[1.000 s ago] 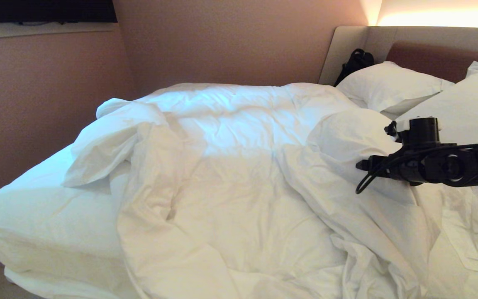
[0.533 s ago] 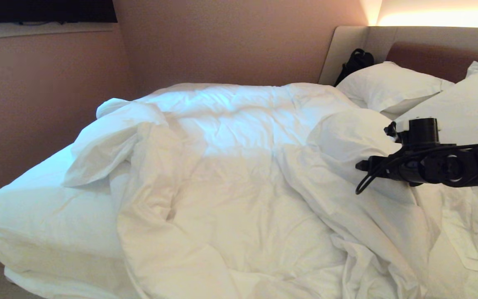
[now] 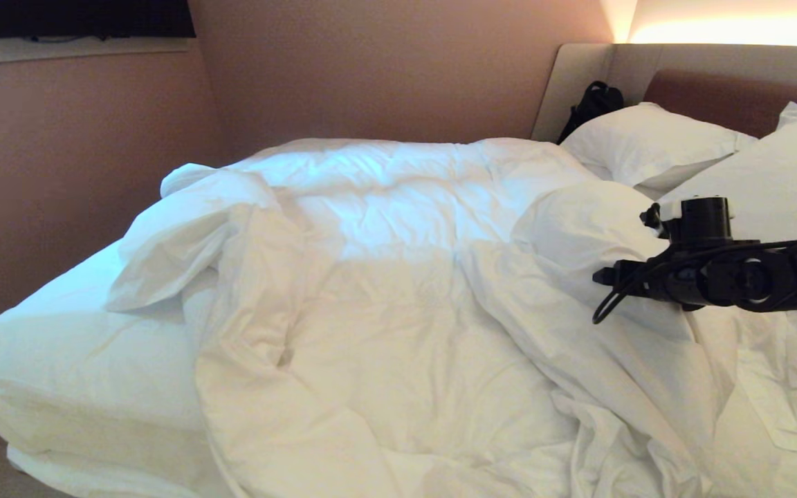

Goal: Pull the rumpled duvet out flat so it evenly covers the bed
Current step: Flatten the corners of the folded blanket

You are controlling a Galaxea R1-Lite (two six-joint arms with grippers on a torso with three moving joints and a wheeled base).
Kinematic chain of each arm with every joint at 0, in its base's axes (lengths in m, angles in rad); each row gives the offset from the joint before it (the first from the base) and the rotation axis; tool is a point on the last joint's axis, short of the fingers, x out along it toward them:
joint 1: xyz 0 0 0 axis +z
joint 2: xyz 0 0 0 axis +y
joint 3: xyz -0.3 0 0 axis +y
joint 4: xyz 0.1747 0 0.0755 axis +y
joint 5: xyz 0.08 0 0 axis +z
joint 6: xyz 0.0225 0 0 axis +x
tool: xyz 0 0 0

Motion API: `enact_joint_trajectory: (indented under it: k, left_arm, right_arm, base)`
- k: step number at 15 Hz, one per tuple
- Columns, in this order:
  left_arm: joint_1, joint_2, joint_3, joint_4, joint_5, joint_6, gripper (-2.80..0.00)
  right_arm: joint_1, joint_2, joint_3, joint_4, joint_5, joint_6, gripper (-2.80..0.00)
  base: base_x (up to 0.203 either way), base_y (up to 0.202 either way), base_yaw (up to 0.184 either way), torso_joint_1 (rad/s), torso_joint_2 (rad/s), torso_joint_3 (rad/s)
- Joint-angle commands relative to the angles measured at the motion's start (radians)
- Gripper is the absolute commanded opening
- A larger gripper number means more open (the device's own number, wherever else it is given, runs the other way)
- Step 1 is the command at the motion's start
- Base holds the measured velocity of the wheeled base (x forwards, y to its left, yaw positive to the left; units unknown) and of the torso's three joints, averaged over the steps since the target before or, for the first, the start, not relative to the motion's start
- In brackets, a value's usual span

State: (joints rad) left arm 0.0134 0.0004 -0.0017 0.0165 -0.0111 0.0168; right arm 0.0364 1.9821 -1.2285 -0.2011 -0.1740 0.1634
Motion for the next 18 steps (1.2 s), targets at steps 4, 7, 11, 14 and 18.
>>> enact_joint_trajectory:
  k: [4, 7, 11, 14, 18]
  left_arm:
    - [0.0, 0.0, 0.0, 0.0, 0.0, 0.0, -2.8]
    - [0.0, 0.0, 0.0, 0.0, -0.001, 0.0, -2.8]
    - [0.0, 0.0, 0.0, 0.0, -0.001, 0.0, -2.8]
    - [0.0, 0.0, 0.0, 0.0, -0.001, 0.0, -2.8]
    - [0.0, 0.0, 0.0, 0.0, -0.001, 0.0, -2.8]
  right_arm:
    - [0.0, 0.0, 0.0, -0.001, -0.001, 0.001, -2.8]
    - [0.0, 0.0, 0.0, -0.001, -0.001, 0.001, -2.8]
    - [0.002, 0.004, 0.0, -0.001, -0.001, 0.001, -2.8]
    - [0.002, 0.004, 0.0, -0.001, -0.001, 0.0, -2.8]
    - [0.002, 0.004, 0.0, -0.001, -0.001, -0.001, -2.8]
  base:
    - [0.0, 0.0, 0.0, 0.0, 0.0, 0.0]
    - [0.0, 0.0, 0.0, 0.0, 0.0, 0.0]
    - [0.0, 0.0, 0.0, 0.0, 0.0, 0.0]
    - [0.0, 0.0, 0.0, 0.0, 0.0, 0.0]
    - [0.0, 0.0, 0.0, 0.0, 0.0, 0.0]
